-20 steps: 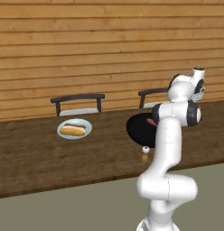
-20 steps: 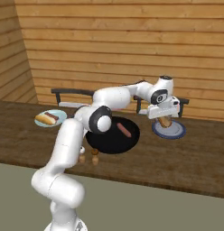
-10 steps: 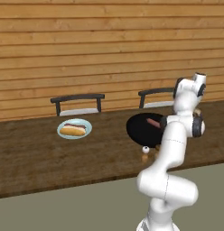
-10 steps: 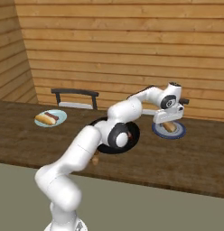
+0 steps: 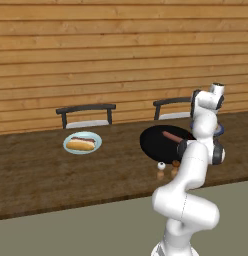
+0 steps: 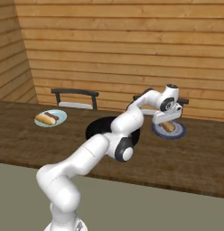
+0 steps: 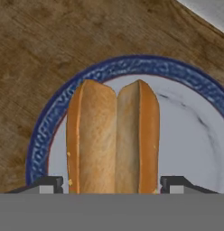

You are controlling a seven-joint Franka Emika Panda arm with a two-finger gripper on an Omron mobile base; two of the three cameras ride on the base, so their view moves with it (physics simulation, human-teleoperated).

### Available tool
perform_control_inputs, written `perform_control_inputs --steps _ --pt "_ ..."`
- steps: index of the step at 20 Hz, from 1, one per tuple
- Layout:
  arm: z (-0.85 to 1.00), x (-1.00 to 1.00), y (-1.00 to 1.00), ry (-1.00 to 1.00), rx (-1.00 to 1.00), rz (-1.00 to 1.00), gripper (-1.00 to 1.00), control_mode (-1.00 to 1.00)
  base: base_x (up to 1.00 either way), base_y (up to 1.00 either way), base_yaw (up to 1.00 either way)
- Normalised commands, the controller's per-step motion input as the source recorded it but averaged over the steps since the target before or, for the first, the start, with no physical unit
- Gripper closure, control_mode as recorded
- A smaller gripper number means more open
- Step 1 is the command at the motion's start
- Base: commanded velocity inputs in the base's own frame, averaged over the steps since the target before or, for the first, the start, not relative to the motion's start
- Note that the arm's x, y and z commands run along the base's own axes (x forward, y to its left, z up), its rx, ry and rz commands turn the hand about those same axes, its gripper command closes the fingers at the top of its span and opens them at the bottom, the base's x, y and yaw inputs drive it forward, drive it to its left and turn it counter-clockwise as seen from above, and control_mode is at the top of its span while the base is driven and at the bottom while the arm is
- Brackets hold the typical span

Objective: Place one bun and one sausage from the bowl on each plate.

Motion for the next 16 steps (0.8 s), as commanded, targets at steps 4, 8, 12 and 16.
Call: perform_control_inputs --steps 4,8,12,16 --pt "0.00 0.29 0.00 0.03 0.00 0.00 -1.00 -1.00 0.00 0.00 0.00" --pt "0.15 0.04 0.04 0.02 -0.02 0.00 -1.00 -1.00 0.00 0.00 0.00" --pt "0.79 -0.67 0.14 -0.02 -0.04 0.00 -1.00 -1.00 0.00 0.00 0.00" --pt "0.21 -1.00 0.52 0.12 0.02 0.00 -1.00 -1.00 0.00 0.00 0.00"
